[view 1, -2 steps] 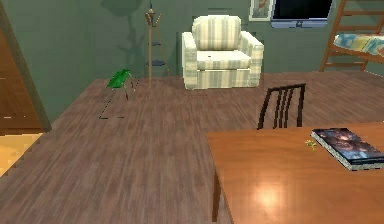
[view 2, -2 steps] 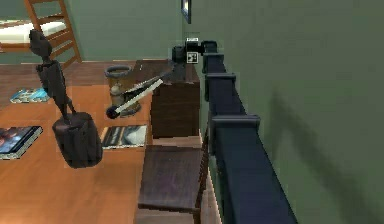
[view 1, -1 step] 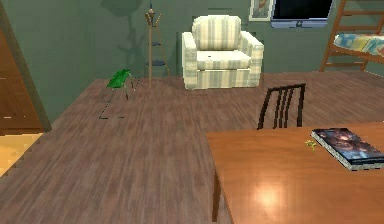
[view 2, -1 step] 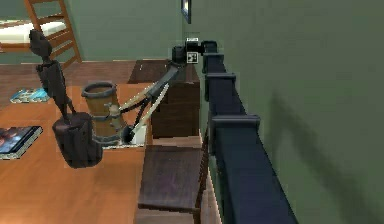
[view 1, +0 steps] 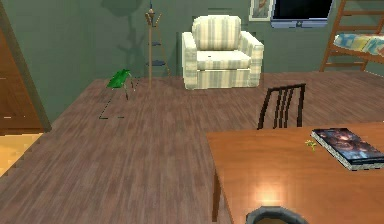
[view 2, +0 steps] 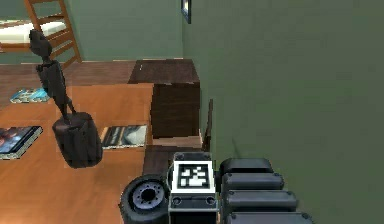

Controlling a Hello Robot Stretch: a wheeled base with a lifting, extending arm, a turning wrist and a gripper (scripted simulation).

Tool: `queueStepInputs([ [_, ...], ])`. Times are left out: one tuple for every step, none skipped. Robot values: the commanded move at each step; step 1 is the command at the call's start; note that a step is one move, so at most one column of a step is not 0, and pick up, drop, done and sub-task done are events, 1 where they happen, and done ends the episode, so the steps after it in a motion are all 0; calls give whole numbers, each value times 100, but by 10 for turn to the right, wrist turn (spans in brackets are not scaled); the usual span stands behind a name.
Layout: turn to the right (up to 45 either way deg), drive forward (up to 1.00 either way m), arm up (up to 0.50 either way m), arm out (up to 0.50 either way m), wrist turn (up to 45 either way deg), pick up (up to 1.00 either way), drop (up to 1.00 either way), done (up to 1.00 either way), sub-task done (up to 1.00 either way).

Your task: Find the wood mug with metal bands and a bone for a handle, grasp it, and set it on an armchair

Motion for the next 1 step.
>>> queueStepInputs([
  [-450,0,0,0,0,0,0,0,0],
])
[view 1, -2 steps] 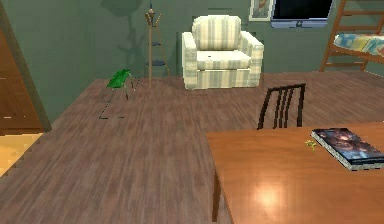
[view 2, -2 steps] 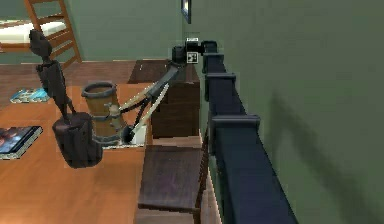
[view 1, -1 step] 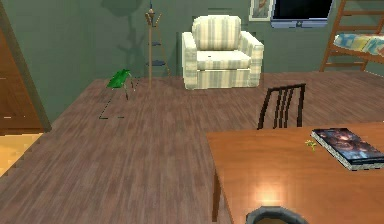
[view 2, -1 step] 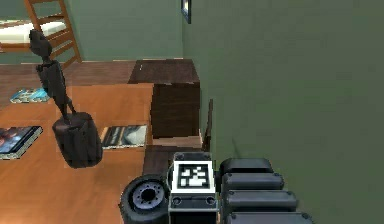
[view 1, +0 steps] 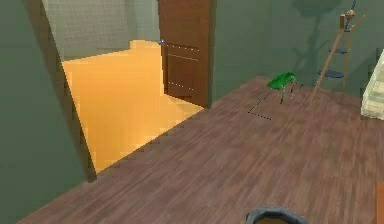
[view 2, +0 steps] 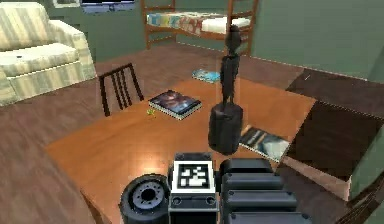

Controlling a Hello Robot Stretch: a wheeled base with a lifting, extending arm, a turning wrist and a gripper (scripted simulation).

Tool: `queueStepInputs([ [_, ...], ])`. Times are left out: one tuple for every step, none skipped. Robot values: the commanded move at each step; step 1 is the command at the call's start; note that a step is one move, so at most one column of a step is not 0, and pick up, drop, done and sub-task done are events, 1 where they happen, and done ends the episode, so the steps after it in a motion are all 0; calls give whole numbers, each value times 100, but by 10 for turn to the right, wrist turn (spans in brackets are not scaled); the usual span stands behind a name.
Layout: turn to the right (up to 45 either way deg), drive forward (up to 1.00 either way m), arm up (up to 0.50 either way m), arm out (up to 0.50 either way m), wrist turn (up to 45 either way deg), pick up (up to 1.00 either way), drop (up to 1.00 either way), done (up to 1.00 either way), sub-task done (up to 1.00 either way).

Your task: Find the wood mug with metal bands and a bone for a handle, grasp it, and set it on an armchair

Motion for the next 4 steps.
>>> queueStepInputs([
  [-90,0,0,0,0,0,0,0,0],
  [0,45,0,0,0,0,0,0,0],
  [450,0,0,0,0,0,0,0,0],
  [0,100,0,0,0,0,0,0,0],
])
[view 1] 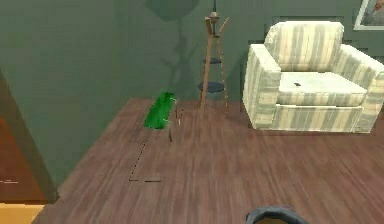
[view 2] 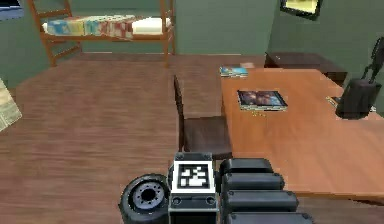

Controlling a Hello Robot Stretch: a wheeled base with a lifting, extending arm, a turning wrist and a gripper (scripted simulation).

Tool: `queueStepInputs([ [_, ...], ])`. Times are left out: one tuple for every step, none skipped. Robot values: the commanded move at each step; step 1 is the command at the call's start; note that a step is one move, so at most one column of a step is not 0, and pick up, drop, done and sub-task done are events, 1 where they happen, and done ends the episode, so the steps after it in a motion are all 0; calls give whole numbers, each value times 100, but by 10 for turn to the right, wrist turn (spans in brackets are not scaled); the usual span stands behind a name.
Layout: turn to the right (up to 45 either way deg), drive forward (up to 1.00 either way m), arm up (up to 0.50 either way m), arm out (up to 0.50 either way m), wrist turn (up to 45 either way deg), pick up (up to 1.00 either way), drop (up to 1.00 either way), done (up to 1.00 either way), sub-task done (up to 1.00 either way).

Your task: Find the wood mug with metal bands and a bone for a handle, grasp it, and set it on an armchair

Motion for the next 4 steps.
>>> queueStepInputs([
  [420,0,0,0,0,0,0,0,0],
  [0,100,0,0,0,0,0,0,0],
  [0,100,0,0,0,0,0,0,0],
  [0,25,0,0,0,0,0,0,0],
])
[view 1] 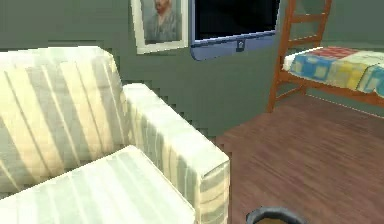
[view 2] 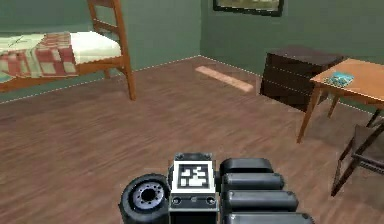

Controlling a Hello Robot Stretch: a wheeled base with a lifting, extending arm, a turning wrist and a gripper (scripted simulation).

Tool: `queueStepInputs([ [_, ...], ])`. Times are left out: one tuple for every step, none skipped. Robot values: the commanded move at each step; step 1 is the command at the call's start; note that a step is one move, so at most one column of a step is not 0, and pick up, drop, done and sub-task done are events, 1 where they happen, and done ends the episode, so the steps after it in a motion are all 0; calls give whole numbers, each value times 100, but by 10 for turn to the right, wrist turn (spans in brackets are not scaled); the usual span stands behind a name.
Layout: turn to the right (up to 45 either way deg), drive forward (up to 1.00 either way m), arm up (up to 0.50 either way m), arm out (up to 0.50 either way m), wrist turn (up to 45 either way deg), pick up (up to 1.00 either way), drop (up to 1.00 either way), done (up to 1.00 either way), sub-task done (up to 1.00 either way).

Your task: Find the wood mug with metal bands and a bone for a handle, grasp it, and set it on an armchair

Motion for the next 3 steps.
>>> queueStepInputs([
  [450,0,0,0,0,0,0,0,0],
  [450,0,0,0,0,0,0,0,0],
  [210,0,0,0,0,0,0,0,0],
])
